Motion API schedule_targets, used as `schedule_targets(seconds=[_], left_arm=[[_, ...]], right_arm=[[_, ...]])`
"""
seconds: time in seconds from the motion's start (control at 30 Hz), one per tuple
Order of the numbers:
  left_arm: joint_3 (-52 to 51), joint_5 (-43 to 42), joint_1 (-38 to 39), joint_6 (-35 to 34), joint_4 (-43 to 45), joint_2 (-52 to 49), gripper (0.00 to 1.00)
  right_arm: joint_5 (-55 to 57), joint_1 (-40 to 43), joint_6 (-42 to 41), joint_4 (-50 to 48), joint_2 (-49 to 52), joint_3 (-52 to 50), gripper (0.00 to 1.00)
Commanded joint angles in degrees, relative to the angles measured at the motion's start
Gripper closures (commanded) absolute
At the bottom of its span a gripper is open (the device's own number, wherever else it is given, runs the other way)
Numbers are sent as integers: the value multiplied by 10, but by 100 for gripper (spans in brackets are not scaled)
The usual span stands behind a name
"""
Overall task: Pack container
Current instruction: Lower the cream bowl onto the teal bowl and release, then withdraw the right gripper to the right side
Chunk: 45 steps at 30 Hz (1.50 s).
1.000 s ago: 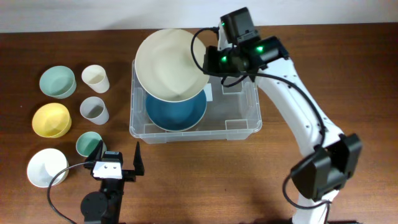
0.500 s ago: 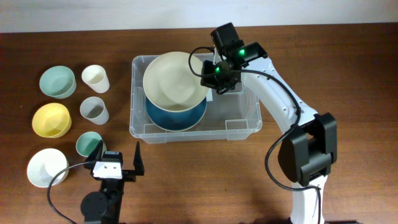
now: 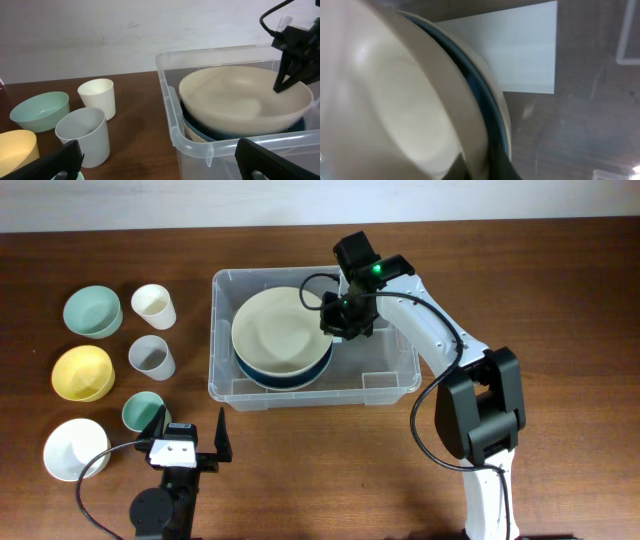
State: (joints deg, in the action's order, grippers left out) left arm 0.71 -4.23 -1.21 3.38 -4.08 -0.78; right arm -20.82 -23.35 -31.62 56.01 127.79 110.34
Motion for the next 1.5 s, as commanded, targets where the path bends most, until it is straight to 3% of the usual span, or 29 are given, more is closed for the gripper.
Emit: schedule_targets(seconds=[0.0, 0.07, 0.27, 0.57, 0.73, 0.87, 1.17, 1.37, 1.47], left_arm=[[-2, 0, -3, -3, -3, 5, 0], [-2, 0, -3, -3, -3, 5, 1], [-2, 0, -3, -3, -3, 5, 1], [-2, 0, -3, -3, -3, 5, 1], [-2, 0, -3, -3, -3, 5, 1], [-2, 0, -3, -3, -3, 5, 1], [-2, 0, -3, -3, -3, 5, 1], [-2, 0, -3, -3, -3, 5, 1], [-2, 0, -3, -3, -3, 5, 1]], right_arm=[[-13, -3, -2, 1, 2, -3, 83], [-13, -3, -2, 3, 2, -3, 71], [-12, -3, -2, 3, 2, -3, 52], [33, -2, 39, 22, 0, 34, 38], [94, -2, 82, 103, -8, 153, 18], [161, 0, 104, 192, -8, 304, 1], [275, 78, 92, 414, -8, 622, 1], [188, 189, 109, 413, -36, 622, 1], [163, 228, 158, 413, -54, 580, 1]])
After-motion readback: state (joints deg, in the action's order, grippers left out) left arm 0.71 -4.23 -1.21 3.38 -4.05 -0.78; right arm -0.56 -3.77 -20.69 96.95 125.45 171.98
